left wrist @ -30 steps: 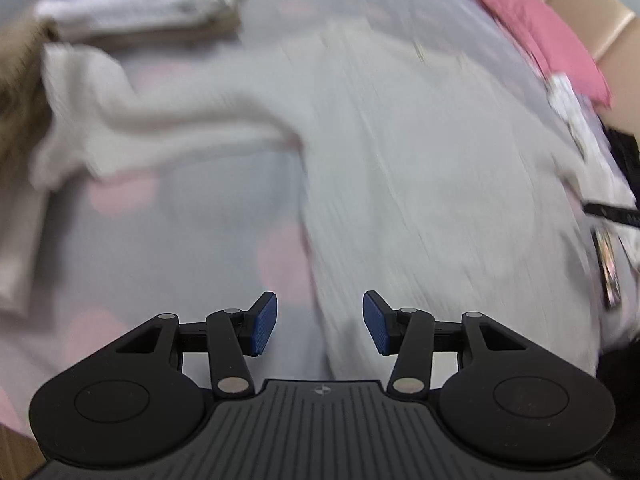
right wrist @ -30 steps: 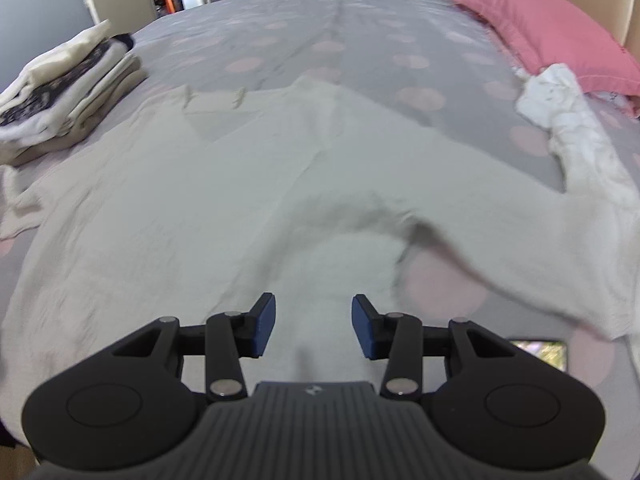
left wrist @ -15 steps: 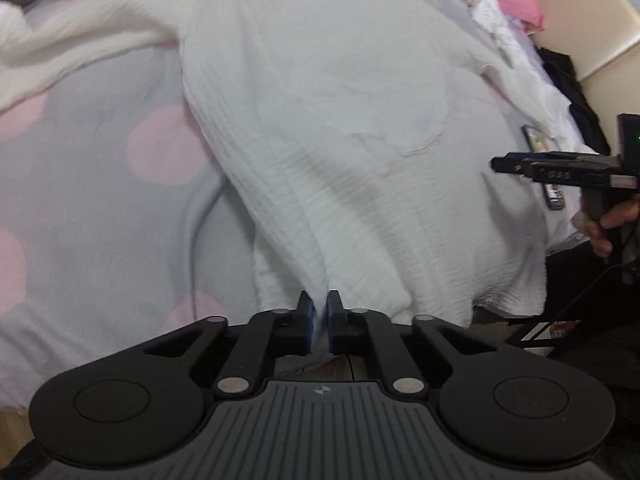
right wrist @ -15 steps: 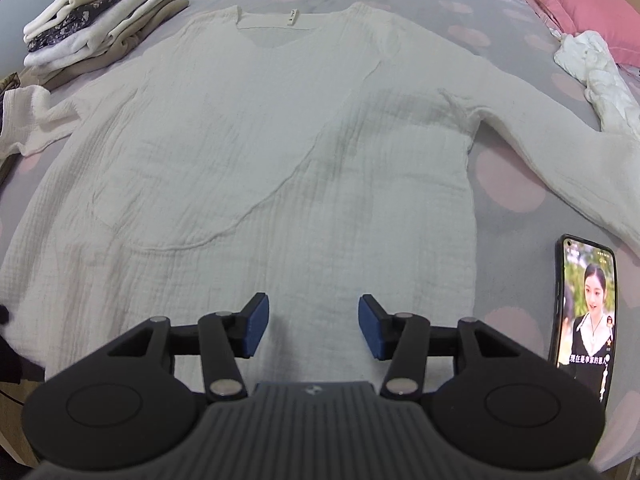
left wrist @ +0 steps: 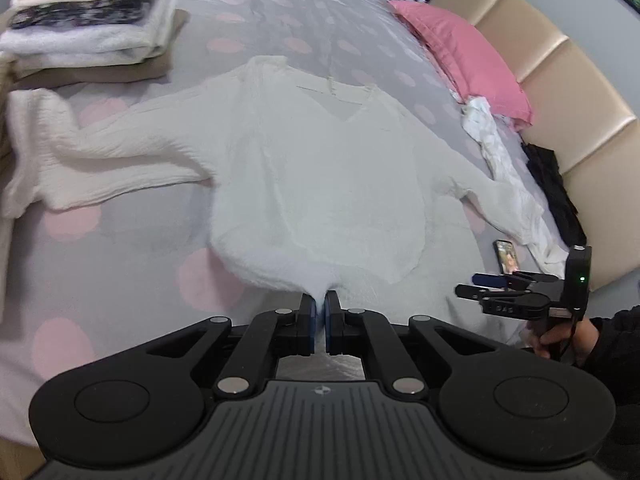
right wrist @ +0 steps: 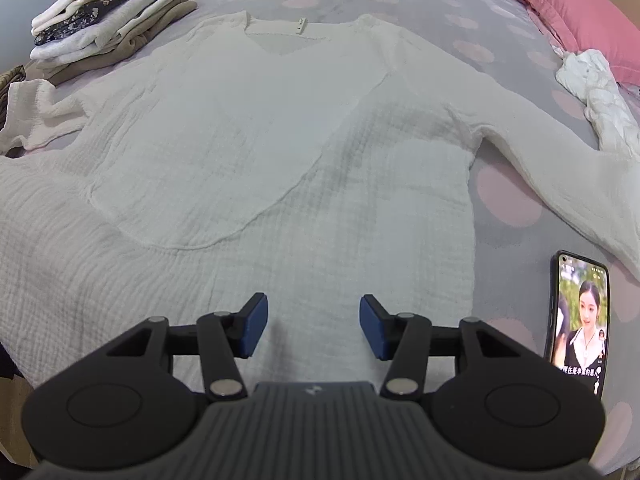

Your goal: Fold clothes

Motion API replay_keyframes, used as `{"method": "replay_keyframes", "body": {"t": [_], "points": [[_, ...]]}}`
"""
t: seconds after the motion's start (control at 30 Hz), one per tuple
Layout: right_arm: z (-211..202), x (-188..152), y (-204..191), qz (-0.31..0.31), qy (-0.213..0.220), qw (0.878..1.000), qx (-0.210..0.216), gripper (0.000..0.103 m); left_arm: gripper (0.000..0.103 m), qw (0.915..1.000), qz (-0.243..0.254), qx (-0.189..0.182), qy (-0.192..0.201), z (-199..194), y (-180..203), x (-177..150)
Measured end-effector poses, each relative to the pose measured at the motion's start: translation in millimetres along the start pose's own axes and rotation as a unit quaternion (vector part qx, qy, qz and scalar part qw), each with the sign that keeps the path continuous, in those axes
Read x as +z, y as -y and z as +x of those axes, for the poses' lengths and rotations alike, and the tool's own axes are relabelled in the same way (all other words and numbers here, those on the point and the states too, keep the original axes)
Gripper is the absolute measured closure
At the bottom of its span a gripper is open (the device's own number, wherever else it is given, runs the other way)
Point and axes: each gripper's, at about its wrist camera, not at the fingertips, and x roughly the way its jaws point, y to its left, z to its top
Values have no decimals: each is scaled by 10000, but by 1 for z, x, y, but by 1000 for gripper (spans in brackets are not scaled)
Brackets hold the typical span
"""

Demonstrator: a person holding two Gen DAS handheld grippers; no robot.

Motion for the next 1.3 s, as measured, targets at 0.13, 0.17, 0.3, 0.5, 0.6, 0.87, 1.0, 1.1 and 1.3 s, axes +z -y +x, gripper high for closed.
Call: {"method": "replay_keyframes", "body": {"t": [0.13, 0.17, 0.3, 0.5, 0.6, 0.87, 1.0, 1.1, 1.3], "points": [[2, 0, 0, 1, 8, 10000, -57, 48, 101, 9991, 357, -219, -68, 34, 27, 19], [2, 0, 1, 1, 11, 10000, -73, 49, 101, 9989, 428, -187, -72, 43, 31, 24], [5, 1, 4, 31, -20, 9999, -108, 49, 101, 9974, 695, -62, -162, 76, 38, 41], [12, 4, 7, 66, -61, 9999, -143, 48, 83, 9969, 735, -12, -283, 108, 24, 47], [16, 5, 8, 84, -100, 9998, -137, 48, 62, 9960, 832, 22, -325, 106, 21, 45], [22, 9, 5, 77, -151, 9998, -61, 48, 54, 9782, 1977, 81, -629, 80, 26, 27], [23, 10, 2, 37, -150, 9998, -83, 47, 54, 9609, 2620, 380, -816, 88, 22, 8], [23, 9, 4, 62, -174, 9998, -114, 47, 54, 9463, 3047, 598, -900, 99, 19, -8], [23, 3, 7, 73, -268, 9995, -162, 47, 59, 9382, 3245, 779, -914, 123, 16, -17]]}}
